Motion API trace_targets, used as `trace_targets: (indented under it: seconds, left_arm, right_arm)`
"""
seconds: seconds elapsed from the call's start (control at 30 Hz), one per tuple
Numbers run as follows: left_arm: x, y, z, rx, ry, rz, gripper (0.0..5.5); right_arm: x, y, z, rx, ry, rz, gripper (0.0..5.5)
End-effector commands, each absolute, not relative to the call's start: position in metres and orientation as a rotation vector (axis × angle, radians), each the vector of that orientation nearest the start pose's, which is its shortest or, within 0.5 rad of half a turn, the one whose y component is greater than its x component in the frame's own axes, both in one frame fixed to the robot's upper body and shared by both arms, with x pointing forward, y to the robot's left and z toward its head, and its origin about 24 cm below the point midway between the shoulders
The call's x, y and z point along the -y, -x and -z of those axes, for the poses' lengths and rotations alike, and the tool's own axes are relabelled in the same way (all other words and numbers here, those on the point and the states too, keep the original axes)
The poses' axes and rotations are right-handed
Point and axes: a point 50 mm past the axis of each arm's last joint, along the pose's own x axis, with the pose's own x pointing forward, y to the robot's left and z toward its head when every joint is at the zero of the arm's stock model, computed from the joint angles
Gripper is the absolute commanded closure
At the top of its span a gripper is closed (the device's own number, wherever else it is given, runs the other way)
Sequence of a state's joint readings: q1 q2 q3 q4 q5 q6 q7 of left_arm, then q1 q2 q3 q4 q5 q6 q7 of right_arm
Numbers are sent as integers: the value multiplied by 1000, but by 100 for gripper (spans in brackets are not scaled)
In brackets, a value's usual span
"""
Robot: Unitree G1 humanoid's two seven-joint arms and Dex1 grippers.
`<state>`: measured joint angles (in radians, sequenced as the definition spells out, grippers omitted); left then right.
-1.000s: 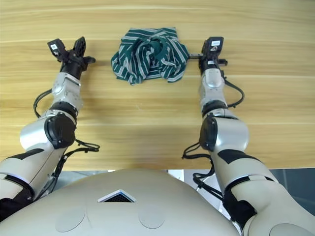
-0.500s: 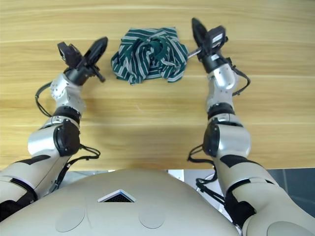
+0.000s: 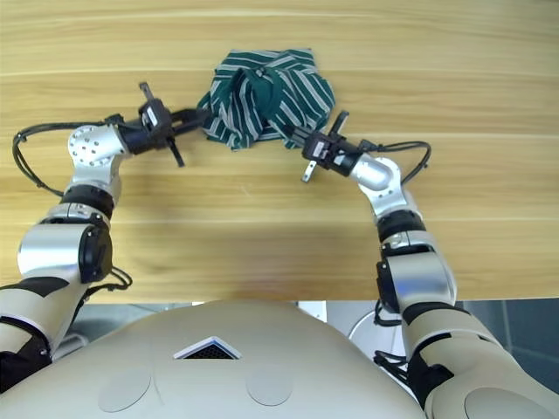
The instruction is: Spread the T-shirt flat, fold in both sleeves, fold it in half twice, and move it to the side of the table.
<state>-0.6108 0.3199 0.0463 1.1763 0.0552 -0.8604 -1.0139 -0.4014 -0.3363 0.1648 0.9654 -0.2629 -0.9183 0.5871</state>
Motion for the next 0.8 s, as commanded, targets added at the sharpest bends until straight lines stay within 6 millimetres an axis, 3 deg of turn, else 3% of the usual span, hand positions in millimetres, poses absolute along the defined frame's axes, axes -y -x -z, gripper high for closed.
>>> trace_targets:
  seconds: [0.03, 0.23, 0.47, 0.8]
  left_arm:
    - [-181, -320, -49, 169, -464, 938, 550]
    - [-180, -318, -51, 206, -460, 949, 550]
    - [-180, -313, -46, 203, -438, 959, 550]
    - [-178, -310, -41, 182, -451, 989, 550]
  right_arm:
    - [160, -277, -6, 153, 662, -942, 547]
    - [162, -265, -32, 335, 504, -979, 547]
    - [178, -253, -65, 486, 296, -997, 547]
    - [183, -270, -54, 389, 377, -893, 547]
